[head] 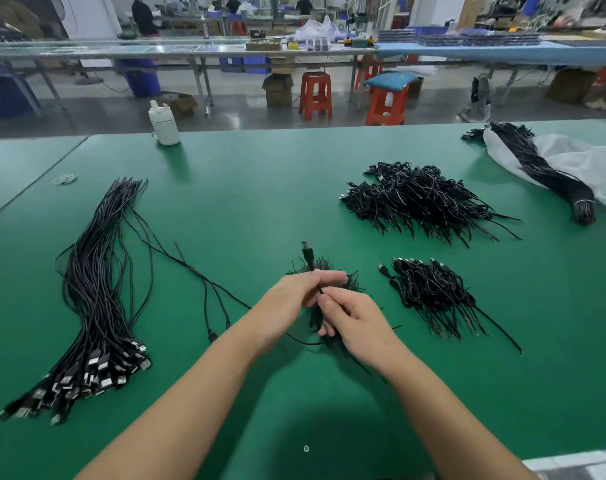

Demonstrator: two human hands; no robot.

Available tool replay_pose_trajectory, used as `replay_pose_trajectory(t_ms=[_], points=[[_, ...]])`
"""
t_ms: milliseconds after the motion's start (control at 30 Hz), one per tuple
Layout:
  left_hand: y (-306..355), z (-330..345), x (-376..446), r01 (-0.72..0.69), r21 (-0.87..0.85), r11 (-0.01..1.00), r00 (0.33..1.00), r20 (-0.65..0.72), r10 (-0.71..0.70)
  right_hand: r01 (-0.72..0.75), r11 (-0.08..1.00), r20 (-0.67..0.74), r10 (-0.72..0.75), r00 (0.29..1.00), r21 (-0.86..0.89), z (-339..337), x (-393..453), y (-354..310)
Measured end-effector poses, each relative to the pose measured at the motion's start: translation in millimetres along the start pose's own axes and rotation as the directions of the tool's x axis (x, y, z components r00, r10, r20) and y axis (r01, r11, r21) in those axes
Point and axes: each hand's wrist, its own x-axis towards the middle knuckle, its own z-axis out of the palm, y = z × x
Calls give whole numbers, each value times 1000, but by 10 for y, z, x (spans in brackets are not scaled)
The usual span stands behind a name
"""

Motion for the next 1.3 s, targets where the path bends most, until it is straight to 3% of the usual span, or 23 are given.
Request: replay_pose_trajectory(t_ms=[167,600,733,800,867,933,1033,1100,1200,1300], points=[[44,-63,-71,-4,220,975,1000,22,-1,24,1000,57,-23,998,-10,60,-33,-12],[35,-238,-184,56,375,925,997,24,-70,-55,998,140,52,989,16,216,-26,80],[-3,-242,-126,-113,191,975,979,-144,142,-216,916,171,166,971,337,338,5,148],[31,-248,-54,-208,-75,975,955,-233,185,-309,834,201,242,949,456,413,18,187],[86,-319,-25,-189,-420,888,971,-213,105,-379,751,194,327,925,542,455,33,245],[85,-437,-67,-81,-520,850,996,-70,52,-420,653,202,384,901,630,443,57,294],[34,-607,-192,166,-347,923,956,285,-65,-446,581,251,386,888,681,403,97,296],[-24,-690,-264,250,-134,959,892,417,-174,-451,607,262,378,888,654,404,114,276],[-111,-747,-340,283,216,935,827,439,-352,-443,649,233,387,892,618,420,122,266],[-213,-716,-410,344,456,821,782,344,-520,-424,682,206,381,901,596,410,130,260]])
